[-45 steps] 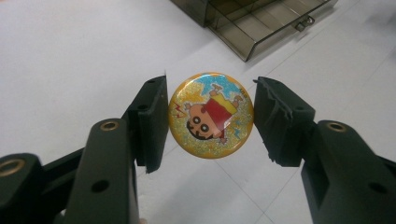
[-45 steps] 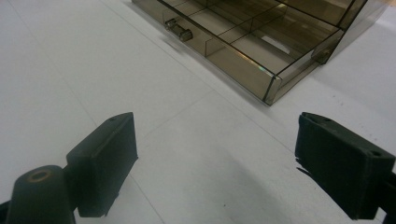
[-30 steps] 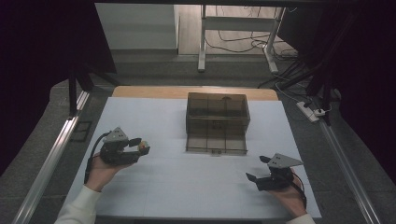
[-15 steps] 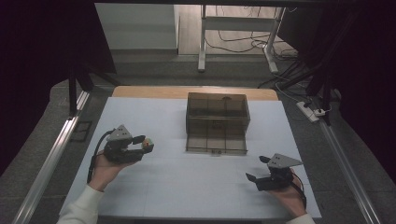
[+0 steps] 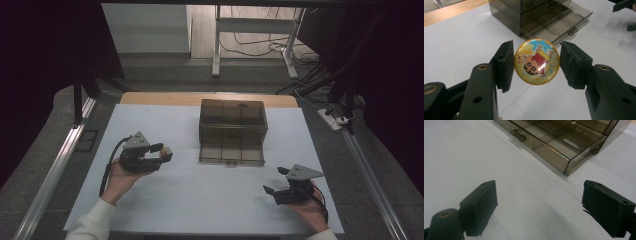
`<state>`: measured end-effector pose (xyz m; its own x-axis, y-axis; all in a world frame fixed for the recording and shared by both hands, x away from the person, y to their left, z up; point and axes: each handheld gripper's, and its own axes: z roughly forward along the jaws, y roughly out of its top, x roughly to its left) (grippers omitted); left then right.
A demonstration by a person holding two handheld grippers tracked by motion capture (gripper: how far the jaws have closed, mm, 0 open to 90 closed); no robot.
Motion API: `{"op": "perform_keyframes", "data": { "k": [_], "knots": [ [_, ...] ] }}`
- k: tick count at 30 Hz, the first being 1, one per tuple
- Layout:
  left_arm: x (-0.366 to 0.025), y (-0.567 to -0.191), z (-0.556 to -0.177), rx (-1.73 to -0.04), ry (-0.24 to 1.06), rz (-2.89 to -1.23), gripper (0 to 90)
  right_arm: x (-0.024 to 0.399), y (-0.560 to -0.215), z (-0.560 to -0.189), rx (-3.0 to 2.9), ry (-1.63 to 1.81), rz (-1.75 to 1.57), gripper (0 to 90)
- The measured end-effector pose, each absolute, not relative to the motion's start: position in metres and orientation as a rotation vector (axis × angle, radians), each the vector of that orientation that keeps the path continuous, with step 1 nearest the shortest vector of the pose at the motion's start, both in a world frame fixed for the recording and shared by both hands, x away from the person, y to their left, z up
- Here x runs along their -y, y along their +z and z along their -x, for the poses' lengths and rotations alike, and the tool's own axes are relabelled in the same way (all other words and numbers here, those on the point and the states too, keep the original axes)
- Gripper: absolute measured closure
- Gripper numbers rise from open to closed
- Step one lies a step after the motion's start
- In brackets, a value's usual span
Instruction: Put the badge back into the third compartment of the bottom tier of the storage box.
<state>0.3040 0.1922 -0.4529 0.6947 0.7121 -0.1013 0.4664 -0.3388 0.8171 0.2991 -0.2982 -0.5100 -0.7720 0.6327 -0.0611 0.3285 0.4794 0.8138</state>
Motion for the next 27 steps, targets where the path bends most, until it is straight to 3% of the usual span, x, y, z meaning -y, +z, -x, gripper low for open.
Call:
{"op": "perform_keyframes", "data": {
  "k": [27],
  "knots": [
    [-0.156, -0.456, -0.316, -0.844, 0.318, -2.040, 46.1, 0.299, -0.510, -0.299, -2.379, 1.190, -0.803, 12.9]
  ]
}}
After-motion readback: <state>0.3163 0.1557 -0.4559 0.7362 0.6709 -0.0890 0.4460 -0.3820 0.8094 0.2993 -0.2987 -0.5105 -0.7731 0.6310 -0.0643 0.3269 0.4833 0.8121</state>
